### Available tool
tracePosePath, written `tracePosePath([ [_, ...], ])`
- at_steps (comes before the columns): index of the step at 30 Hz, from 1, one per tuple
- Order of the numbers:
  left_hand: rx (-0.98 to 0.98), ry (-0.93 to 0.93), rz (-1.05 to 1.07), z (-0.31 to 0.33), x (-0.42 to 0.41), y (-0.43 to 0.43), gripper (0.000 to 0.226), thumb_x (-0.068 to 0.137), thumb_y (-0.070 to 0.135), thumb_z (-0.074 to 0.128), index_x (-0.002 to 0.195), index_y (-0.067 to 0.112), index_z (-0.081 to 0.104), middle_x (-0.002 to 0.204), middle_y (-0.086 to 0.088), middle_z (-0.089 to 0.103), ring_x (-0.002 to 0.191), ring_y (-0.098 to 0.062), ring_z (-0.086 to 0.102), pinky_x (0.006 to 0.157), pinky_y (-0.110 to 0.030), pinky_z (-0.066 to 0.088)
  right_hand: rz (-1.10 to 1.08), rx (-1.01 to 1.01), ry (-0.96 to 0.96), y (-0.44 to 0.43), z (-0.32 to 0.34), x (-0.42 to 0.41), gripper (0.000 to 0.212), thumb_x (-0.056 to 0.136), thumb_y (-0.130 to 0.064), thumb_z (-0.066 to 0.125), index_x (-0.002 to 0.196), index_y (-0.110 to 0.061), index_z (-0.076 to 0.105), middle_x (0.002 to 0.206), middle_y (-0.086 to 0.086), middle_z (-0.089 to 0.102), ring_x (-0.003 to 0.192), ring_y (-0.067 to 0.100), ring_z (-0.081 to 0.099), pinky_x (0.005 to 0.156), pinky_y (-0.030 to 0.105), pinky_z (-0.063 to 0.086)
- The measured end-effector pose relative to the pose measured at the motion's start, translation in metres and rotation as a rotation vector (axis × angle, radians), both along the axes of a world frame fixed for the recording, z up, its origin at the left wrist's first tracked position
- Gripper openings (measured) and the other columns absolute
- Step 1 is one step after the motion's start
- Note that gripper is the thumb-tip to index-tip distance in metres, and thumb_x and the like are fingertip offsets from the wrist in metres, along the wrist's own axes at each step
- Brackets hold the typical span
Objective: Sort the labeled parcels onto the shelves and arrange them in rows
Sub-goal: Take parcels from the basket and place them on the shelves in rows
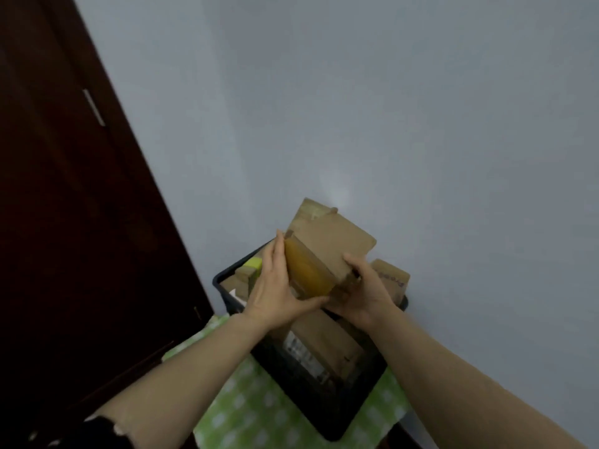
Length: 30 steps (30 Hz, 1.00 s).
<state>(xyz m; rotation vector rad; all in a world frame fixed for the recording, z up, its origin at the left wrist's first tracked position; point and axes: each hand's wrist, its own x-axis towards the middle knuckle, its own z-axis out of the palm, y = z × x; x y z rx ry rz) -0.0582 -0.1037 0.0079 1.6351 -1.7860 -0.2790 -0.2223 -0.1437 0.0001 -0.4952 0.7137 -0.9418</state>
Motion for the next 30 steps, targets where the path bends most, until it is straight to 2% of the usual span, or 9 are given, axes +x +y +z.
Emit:
tracePosePath([
  [4, 0.007, 0.616, 0.212, 0.015, 0.037, 0.036, 0.085, 0.065, 0.079, 0.053, 0.131, 0.027, 0.051, 0.131, 0.002, 0.05, 0.12, -0.012, 0.049, 0.106, -0.04, 0.042, 0.056, -0.169, 0.011, 0.011, 0.001, 0.036, 0.057, 0.083, -0.015, 0.063, 0.131, -0.043, 0.047, 0.123, 0.007, 0.059, 0.11, 0.036, 0.057, 0.078, 0.054, 0.054],
  [7, 0.288, 0.846, 0.29, 0.04, 0.064, 0.058, 0.046, 0.077, 0.067, 0.06, 0.101, 0.028, 0.065, 0.111, 0.002, 0.064, 0.103, -0.014, 0.059, 0.092, -0.042, 0.05, 0.142, -0.28, -0.053, 0.027, 0.012, 0.069, 0.061, 0.082, -0.004, 0.059, 0.13, -0.039, 0.049, 0.123, 0.009, 0.061, 0.111, 0.037, 0.057, 0.086, 0.06, 0.048],
  [9, 0.385, 0.818, 0.281, 0.045, 0.085, 0.076, 0.057, 0.069, 0.058, 0.074, 0.113, 0.024, 0.062, 0.112, 0.002, 0.064, 0.101, -0.013, 0.06, 0.088, -0.039, 0.054, 0.192, -0.311, -0.07, 0.038, 0.017, 0.094, 0.059, 0.081, -0.002, 0.058, 0.132, -0.03, 0.05, 0.122, 0.012, 0.062, 0.108, 0.035, 0.059, 0.082, 0.052, 0.052],
  [12, 0.188, 0.647, 0.422, 0.044, 0.11, 0.103, 0.085, 0.06, 0.04, 0.087, 0.131, 0.014, 0.047, 0.116, 0.006, 0.057, 0.102, -0.01, 0.058, 0.083, -0.026, 0.053, 0.214, -0.327, 0.131, 0.058, 0.021, 0.128, 0.05, 0.084, -0.007, 0.067, 0.13, -0.016, 0.051, 0.108, 0.008, 0.068, 0.092, 0.024, 0.067, 0.064, 0.036, 0.056],
  [17, -0.033, 0.158, 0.417, 0.046, 0.134, 0.141, 0.111, 0.06, 0.031, 0.088, 0.145, 0.015, 0.019, 0.127, 0.007, 0.025, 0.115, -0.001, 0.029, 0.096, -0.013, 0.028, 0.352, -0.346, 0.203, 0.085, 0.031, 0.179, 0.123, 0.026, -0.05, 0.094, 0.134, -0.04, 0.037, 0.126, 0.0, 0.062, 0.121, 0.029, 0.051, 0.097, 0.066, 0.036],
  [22, -0.107, 0.335, 0.363, 0.049, 0.157, 0.165, 0.083, 0.072, 0.033, 0.082, 0.138, 0.022, 0.033, 0.129, 0.006, 0.033, 0.115, -0.001, 0.038, 0.085, -0.003, 0.033, 0.321, -0.355, 0.147, 0.094, 0.04, 0.208, 0.084, 0.06, -0.019, 0.086, 0.13, -0.035, 0.042, 0.116, 0.005, 0.067, 0.114, 0.031, 0.059, 0.076, 0.057, 0.055],
  [24, -0.128, 0.606, 0.414, 0.055, 0.168, 0.17, 0.063, 0.076, 0.039, 0.076, 0.129, 0.021, 0.047, 0.129, 0.0, 0.045, 0.114, -0.006, 0.048, 0.089, -0.011, 0.041, 0.372, -0.358, 0.126, 0.1, 0.045, 0.214, 0.07, 0.071, -0.011, 0.078, 0.129, -0.032, 0.045, 0.116, 0.006, 0.067, 0.111, 0.029, 0.06, 0.065, 0.047, 0.057],
  [26, -0.069, 0.84, 0.433, 0.063, 0.183, 0.174, 0.071, 0.065, 0.051, 0.073, 0.126, 0.019, 0.055, 0.127, -0.004, 0.058, 0.112, -0.014, 0.057, 0.098, -0.027, 0.045, 0.426, -0.384, 0.146, 0.105, 0.049, 0.22, 0.06, 0.076, -0.013, 0.074, 0.128, -0.031, 0.049, 0.116, 0.006, 0.067, 0.109, 0.026, 0.061, 0.066, 0.043, 0.055],
  [30, 0.163, 0.903, 0.328, 0.082, 0.204, 0.191, 0.038, 0.085, 0.037, 0.063, 0.115, 0.014, 0.066, 0.111, -0.009, 0.071, 0.104, -0.025, 0.065, 0.098, -0.04, 0.047, 0.528, -0.487, 0.257, 0.113, 0.056, 0.231, 0.046, 0.07, -0.027, 0.071, 0.115, -0.029, 0.06, 0.113, 0.006, 0.067, 0.104, 0.024, 0.061, 0.073, 0.044, 0.054],
])
